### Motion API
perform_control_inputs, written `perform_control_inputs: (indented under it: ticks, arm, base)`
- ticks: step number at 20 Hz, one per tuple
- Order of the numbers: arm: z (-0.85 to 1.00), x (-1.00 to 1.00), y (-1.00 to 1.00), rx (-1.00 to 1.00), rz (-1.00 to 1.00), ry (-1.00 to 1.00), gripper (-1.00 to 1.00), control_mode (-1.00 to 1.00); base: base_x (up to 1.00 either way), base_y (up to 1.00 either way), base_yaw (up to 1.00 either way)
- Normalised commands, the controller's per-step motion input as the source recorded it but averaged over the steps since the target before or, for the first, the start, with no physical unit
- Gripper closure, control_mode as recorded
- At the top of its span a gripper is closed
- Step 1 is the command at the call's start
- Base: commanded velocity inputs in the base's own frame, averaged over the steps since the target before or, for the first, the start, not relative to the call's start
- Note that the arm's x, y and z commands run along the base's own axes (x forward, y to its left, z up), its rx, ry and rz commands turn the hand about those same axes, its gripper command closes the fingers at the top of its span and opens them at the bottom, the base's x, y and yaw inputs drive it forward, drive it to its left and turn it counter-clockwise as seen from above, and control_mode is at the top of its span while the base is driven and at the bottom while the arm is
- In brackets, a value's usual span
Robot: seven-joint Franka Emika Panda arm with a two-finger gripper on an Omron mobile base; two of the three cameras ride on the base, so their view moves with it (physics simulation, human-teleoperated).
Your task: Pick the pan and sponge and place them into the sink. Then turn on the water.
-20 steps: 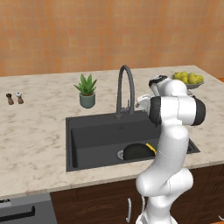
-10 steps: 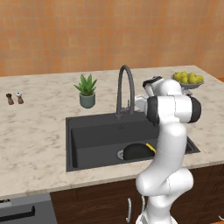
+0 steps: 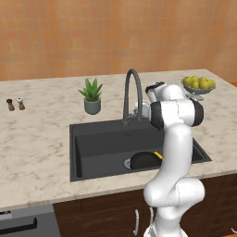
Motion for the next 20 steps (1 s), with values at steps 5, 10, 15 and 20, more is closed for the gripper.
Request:
perform_control_inputs:
  ticks: [5, 10, 15, 20]
  arm:
    - [-0.26, 0.45, 0.0, 0.0, -0.04, 0.0, -1.0, -1.0]
    - [-0.2, 0.28, 0.0, 0.01, -0.02, 0.0, -1.0, -1.0]
    - [-0.07, 0.12, 0.0, 0.02, 0.0, 0.0, -1.0, -1.0]
    - [0.0, 0.0, 0.0, 0.0, 0.0, 0.0, 1.0, -1.0]
  base:
    - [0.0, 0.0, 0.0]
    - [0.0, 0.0, 0.0]
    - [0.0, 0.0, 0.0]
    - [0.0, 0.0, 0.0]
